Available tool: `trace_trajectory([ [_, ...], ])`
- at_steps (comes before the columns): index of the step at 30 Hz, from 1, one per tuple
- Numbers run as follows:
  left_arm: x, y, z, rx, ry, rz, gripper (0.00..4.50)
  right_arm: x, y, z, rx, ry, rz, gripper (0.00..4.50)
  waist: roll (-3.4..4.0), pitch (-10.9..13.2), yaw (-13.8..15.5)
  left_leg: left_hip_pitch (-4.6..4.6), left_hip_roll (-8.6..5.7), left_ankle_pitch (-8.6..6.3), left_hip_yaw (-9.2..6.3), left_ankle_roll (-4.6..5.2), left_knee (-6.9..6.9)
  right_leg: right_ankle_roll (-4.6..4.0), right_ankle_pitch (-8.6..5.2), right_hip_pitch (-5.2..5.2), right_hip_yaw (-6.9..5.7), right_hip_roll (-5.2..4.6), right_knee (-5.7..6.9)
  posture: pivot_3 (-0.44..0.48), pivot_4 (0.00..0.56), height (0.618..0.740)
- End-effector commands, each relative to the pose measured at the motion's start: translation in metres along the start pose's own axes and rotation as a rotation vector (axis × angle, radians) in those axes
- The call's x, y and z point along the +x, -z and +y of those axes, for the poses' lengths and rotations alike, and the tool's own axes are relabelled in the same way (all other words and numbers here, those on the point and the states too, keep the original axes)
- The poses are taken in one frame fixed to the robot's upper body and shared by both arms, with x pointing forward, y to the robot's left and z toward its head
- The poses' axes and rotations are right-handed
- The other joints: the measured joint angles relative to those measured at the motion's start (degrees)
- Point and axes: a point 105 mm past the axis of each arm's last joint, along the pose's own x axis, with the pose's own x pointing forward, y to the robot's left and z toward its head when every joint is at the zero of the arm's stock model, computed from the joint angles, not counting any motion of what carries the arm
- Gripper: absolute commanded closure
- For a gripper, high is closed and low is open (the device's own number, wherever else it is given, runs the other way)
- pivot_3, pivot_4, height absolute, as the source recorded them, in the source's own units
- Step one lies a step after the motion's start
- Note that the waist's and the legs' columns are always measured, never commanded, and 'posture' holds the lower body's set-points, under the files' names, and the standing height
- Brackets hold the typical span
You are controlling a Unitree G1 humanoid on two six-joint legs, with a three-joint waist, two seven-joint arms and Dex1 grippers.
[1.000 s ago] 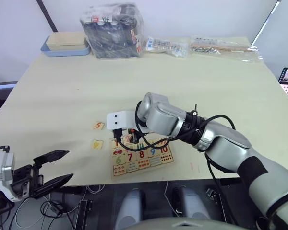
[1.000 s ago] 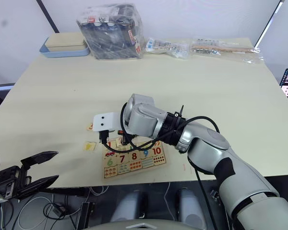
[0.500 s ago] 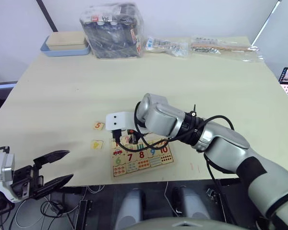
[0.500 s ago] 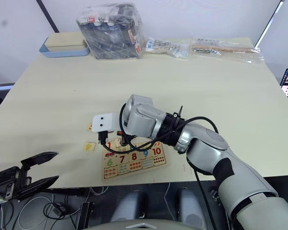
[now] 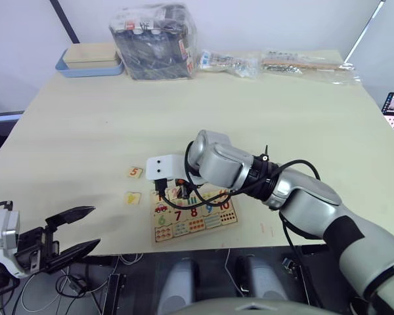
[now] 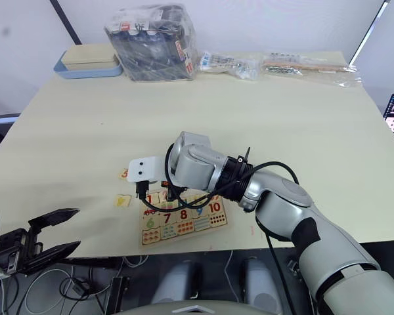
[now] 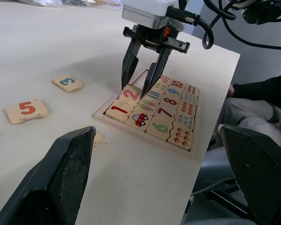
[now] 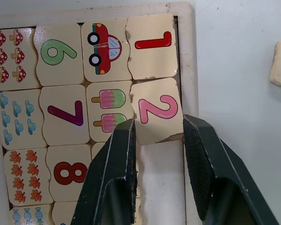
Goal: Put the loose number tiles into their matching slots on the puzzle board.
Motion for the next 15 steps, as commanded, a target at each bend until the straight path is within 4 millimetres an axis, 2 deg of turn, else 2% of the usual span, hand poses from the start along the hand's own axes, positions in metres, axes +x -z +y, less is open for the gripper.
trace_trajectory([
  [1, -0.0038, -0.0045, -0.0015, 0.028, 0.015, 0.0, 0.0, -0.0025, -0.0057, 0.0003, -0.021, 0.011, -0.013, 3.61, 0.0, 0.0, 0.0, 0.0, 0.0, 0.0, 0.0, 0.0, 0.0, 0.0, 0.0, 0.0, 0.0, 0.03, 0.0, 0.0, 0.15, 0.74],
  [15, -0.0032, -0.0054, -0.0005, 0.027, 0.018, 0.002, 0.0, -0.004, -0.008, 0.0013, -0.019, 0.006, -0.024, 3.61, 0.0, 0.0, -0.01, 0.0, 0.01, 0.0, -0.02, 0.0, -0.04, -0.01, 0.0, 0.0, 0.01, 0.14, -0.03, 0.0, 0.15, 0.74],
])
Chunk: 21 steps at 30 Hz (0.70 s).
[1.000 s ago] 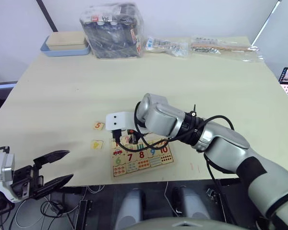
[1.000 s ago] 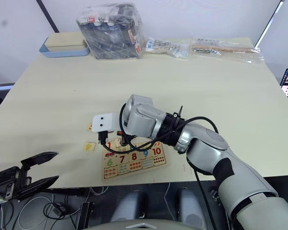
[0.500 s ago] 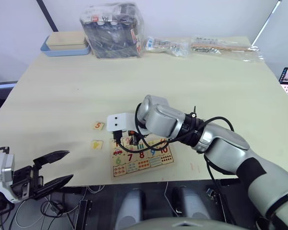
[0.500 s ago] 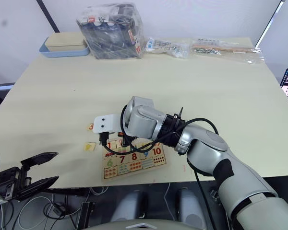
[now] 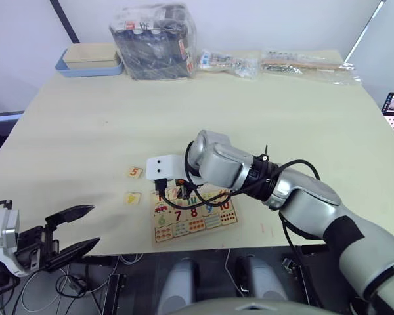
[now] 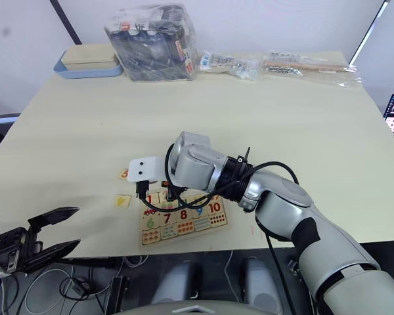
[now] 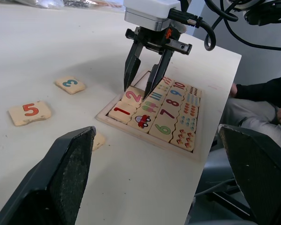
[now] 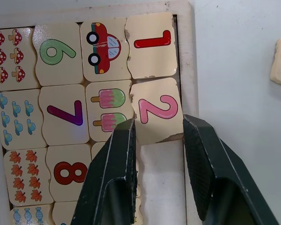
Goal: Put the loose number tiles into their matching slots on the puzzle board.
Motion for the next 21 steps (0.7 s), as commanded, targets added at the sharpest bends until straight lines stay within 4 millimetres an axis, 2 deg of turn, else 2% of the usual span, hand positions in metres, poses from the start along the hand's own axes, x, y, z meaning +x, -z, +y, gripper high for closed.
trace_trajectory([
  [1, -0.003, -0.005, -0.002, 0.023, 0.023, 0.007, 0.0, -0.004, -0.009, 0.002, -0.027, 0.005, -0.027, 3.61, 0.0, 0.0, 0.01, 0.0, 0.0, 0.0, 0.0, 0.0, -0.02, 0.0, 0.0, 0.0, 0.0, -0.03, 0.0, 0.0, 0.15, 0.74],
  [4, -0.003, -0.005, -0.003, 0.022, 0.022, 0.007, 0.0, -0.004, -0.009, 0.002, -0.028, 0.003, -0.03, 3.61, 0.0, 0.0, 0.01, 0.0, 0.0, 0.0, -0.01, 0.0, -0.07, 0.0, 0.0, -0.01, -0.03, -0.19, -0.02, 0.0, 0.15, 0.74],
  [6, -0.004, -0.005, -0.003, 0.022, 0.021, 0.008, 0.0, -0.005, -0.01, 0.002, -0.028, 0.003, -0.033, 2.61, 0.0, 0.0, 0.01, 0.0, 0.0, 0.0, -0.01, 0.0, -0.1, 0.0, 0.0, -0.01, -0.03, -0.19, -0.04, 0.0, 0.15, 0.74],
  [10, -0.004, -0.005, -0.003, 0.022, 0.02, 0.007, 0.0, -0.005, -0.011, 0.002, -0.03, 0.003, -0.035, 0.9, 0.0, 0.0, 0.01, 0.0, -0.02, 0.0, -0.01, 0.0, -0.16, 0.02, 0.01, -0.01, -0.04, -0.19, -0.08, 0.0, 0.15, 0.74],
  [12, -0.004, -0.005, -0.003, 0.021, 0.02, 0.006, 0.0, -0.005, -0.011, 0.003, -0.032, 0.0, -0.037, 0.25, 0.0, 0.0, 0.01, 0.0, -0.02, 0.0, -0.02, -0.01, -0.19, 0.02, 0.01, -0.01, -0.05, -0.18, -0.1, 0.0, 0.15, 0.74],
  [13, -0.004, -0.005, -0.003, 0.021, 0.02, 0.006, 0.0, -0.006, -0.012, 0.004, -0.034, 0.0, -0.04, 0.1, 0.0, 0.0, 0.01, 0.0, -0.02, 0.0, -0.02, -0.01, -0.2, 0.02, 0.01, -0.01, -0.05, -0.18, -0.11, 0.0, 0.15, 0.74],
  [17, -0.004, -0.005, -0.003, 0.023, 0.02, 0.003, 0.0, -0.017, -0.016, 0.003, -0.055, -0.001, -0.11, 0.1, 0.0, 0.0, 0.01, 0.0, -0.02, 0.0, -0.02, -0.01, -0.22, 0.03, 0.01, -0.01, -0.07, -0.16, -0.13, 0.0, 0.15, 0.74],
  [21, -0.004, -0.005, -0.005, 0.026, 0.016, 0.0, 0.0, -0.036, -0.017, -0.005, -0.061, 0.063, -0.336, 0.1, -0.01, -0.01, 0.2, -0.03, -0.07, 0.0, -0.06, -0.01, -0.22, 0.07, 0.04, 0.02, -0.16, -0.05, -0.19, 0.0, 0.15, 0.74],
])
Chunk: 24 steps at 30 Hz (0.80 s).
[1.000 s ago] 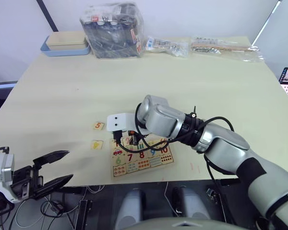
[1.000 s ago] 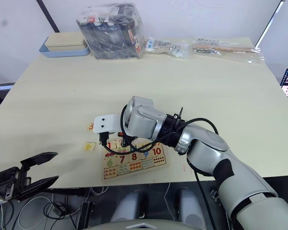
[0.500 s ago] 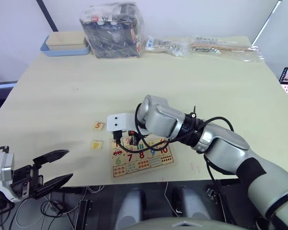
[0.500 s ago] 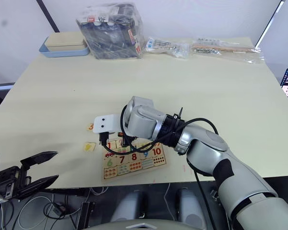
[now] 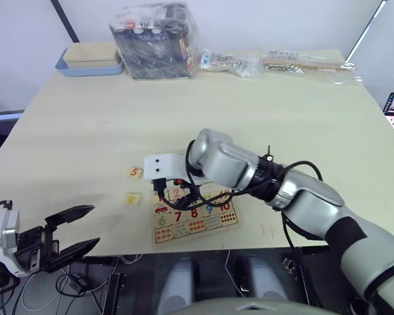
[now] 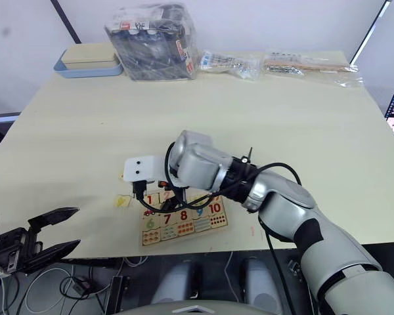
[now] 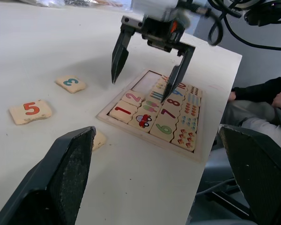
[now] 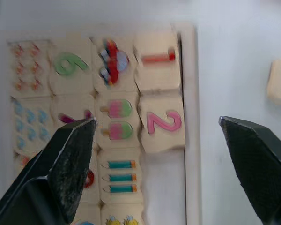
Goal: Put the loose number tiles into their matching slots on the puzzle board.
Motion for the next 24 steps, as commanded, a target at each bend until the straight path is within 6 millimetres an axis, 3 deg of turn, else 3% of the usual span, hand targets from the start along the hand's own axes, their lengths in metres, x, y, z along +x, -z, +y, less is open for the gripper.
trace_trajectory([
  [1, -0.004, -0.006, -0.004, 0.032, 0.017, -0.004, 0.0, -0.02, -0.013, -0.01, -0.023, 0.084, -0.215, 0.1, -0.01, -0.01, -0.02, 0.0, -0.01, 0.0, 0.01, 0.0, 0.0, 0.02, 0.01, 0.01, 0.01, -0.01, -0.01, 0.0, 0.15, 0.74],
  [5, -0.003, -0.006, -0.005, 0.032, 0.015, -0.008, 0.0, -0.028, -0.003, -0.014, 0.055, 0.046, -0.323, 0.1, 0.0, 0.0, -0.26, 0.01, 0.04, 0.01, 0.02, 0.0, 0.0, 0.06, 0.04, -0.01, 0.05, 0.09, 0.02, 0.0, 0.15, 0.74],
  [6, -0.003, -0.006, -0.005, 0.032, 0.016, -0.009, 0.0, -0.027, 0.002, -0.015, 0.065, 0.05, -0.317, 0.31, -0.01, 0.0, -0.27, 0.01, 0.07, 0.01, 0.02, 0.0, 0.0, 0.06, 0.04, -0.01, 0.05, 0.15, 0.04, 0.0, 0.15, 0.74],
  [9, -0.003, -0.007, -0.004, 0.033, 0.015, -0.011, 0.0, -0.021, 0.015, -0.016, 0.073, 0.066, -0.319, 1.38, 0.0, 0.0, -0.12, 0.06, 0.1, 0.01, -0.01, 0.0, -0.03, 0.02, 0.02, -0.01, 0.02, 0.2, 0.08, 0.0, 0.15, 0.74],
  [13, -0.002, -0.007, -0.004, 0.033, 0.017, -0.012, 0.0, -0.013, 0.021, -0.015, 0.082, 0.066, -0.312, 3.37, 0.0, 0.0, -0.11, 0.04, 0.06, 0.01, 0.05, 0.0, -0.01, 0.04, 0.02, 0.0, 0.06, 0.16, 0.06, 0.0, 0.15, 0.74],
  [16, -0.001, -0.007, -0.004, 0.034, 0.017, -0.013, 0.0, -0.011, 0.024, -0.018, 0.088, 0.084, -0.301, 4.4, 0.0, 0.0, -0.13, 0.06, 0.07, 0.01, 0.04, 0.0, -0.01, 0.04, 0.02, 0.0, 0.05, 0.19, 0.07, 0.0, 0.15, 0.74],
  [24, -0.001, -0.006, -0.004, 0.035, 0.013, -0.017, 0.0, -0.002, 0.027, -0.02, 0.079, 0.101, -0.274, 4.46, -0.01, 0.0, -0.13, 0.06, 0.08, 0.01, 0.03, 0.0, -0.01, 0.04, 0.02, 0.0, 0.06, 0.22, 0.09, 0.0, 0.15, 0.74],
])
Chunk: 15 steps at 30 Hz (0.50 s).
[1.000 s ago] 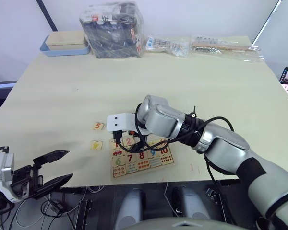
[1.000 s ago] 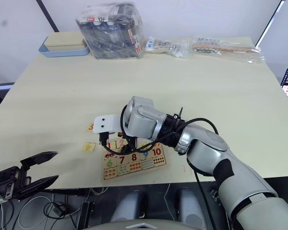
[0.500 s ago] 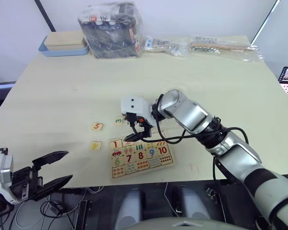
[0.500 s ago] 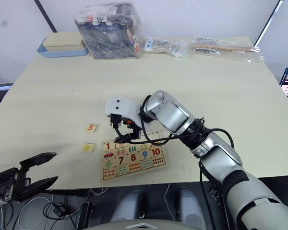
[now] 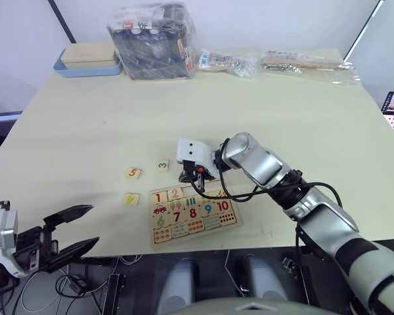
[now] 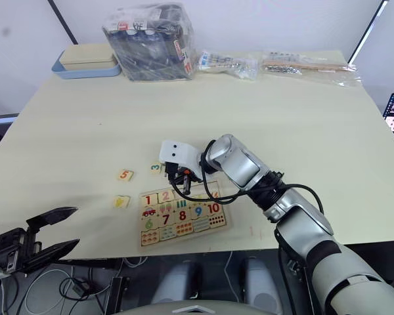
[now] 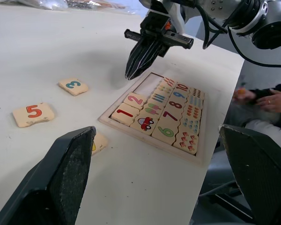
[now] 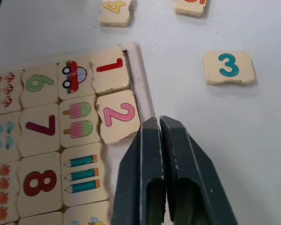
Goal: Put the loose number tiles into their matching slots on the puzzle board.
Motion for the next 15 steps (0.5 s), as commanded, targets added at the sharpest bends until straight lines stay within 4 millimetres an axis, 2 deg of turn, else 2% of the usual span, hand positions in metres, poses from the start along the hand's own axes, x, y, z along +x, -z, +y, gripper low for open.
trace_trajectory([
  [1, -0.001, -0.006, -0.004, 0.03, 0.029, -0.003, 0.0, 0.004, -0.008, 0.001, -0.048, 0.009, -0.01, 4.46, 0.0, 0.0, 0.0, 0.0, 0.0, 0.0, 0.0, 0.0, 0.0, 0.0, 0.0, 0.0, 0.0, 0.0, 0.0, 0.0, 0.15, 0.74],
  [15, 0.0, -0.004, -0.006, 0.029, 0.027, -0.003, 0.0, 0.014, -0.008, 0.006, -0.08, -0.01, 0.011, 4.46, 0.0, 0.0, 0.01, 0.0, 0.0, 0.01, -0.01, -0.01, 0.0, 0.0, 0.0, 0.0, -0.01, 0.01, 0.02, 0.0, 0.15, 0.74],
])
